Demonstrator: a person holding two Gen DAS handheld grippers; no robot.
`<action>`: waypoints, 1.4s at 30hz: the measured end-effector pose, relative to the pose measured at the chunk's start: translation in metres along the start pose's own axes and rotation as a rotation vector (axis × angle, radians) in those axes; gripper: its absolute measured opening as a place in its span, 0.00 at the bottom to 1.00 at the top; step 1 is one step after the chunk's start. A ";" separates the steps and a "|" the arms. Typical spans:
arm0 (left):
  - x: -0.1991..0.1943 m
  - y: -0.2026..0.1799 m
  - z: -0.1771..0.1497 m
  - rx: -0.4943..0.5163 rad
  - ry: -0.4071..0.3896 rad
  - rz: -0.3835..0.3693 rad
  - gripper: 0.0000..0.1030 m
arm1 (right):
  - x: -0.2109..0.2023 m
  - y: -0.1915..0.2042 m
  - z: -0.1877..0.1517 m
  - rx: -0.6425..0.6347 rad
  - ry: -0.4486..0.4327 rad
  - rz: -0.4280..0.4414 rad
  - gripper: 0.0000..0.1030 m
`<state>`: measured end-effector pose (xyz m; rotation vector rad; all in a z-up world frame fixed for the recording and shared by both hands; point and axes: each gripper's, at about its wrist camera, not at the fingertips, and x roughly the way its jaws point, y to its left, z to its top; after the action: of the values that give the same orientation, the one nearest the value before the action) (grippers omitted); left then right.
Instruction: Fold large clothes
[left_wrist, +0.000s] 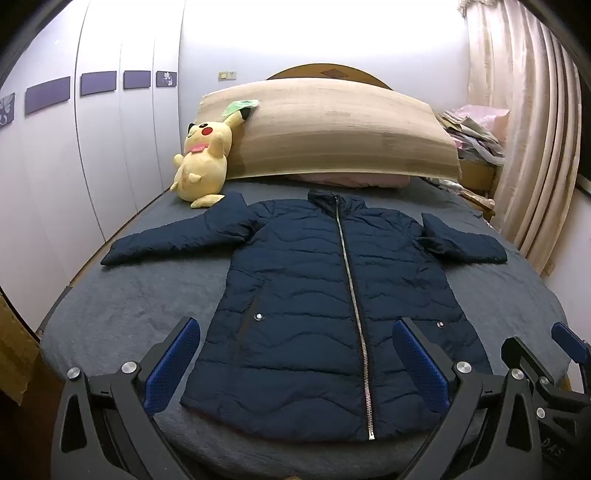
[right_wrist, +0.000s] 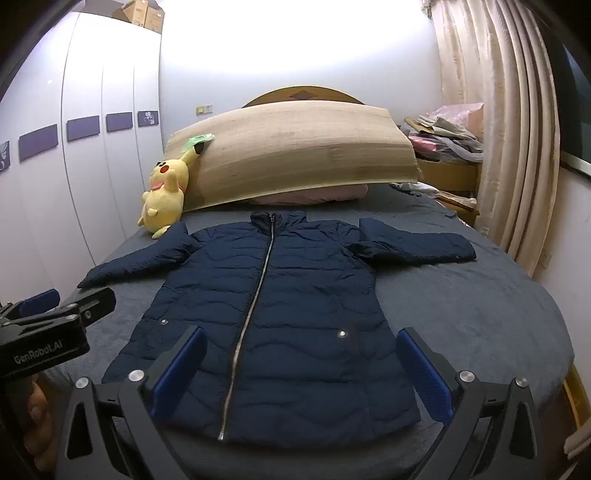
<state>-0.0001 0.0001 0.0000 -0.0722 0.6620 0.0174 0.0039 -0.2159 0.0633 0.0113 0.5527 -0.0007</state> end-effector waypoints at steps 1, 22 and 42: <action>0.000 0.000 0.000 -0.001 -0.002 -0.003 1.00 | -0.001 0.000 0.000 0.002 -0.006 0.000 1.00; 0.001 0.003 -0.003 0.000 -0.001 0.003 1.00 | 0.000 0.001 0.004 -0.001 0.016 -0.018 1.00; 0.003 0.004 -0.005 -0.001 0.007 0.009 1.00 | 0.003 -0.002 0.002 0.005 0.023 -0.026 1.00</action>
<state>-0.0009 0.0035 -0.0059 -0.0698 0.6693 0.0263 0.0074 -0.2176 0.0635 0.0095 0.5759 -0.0272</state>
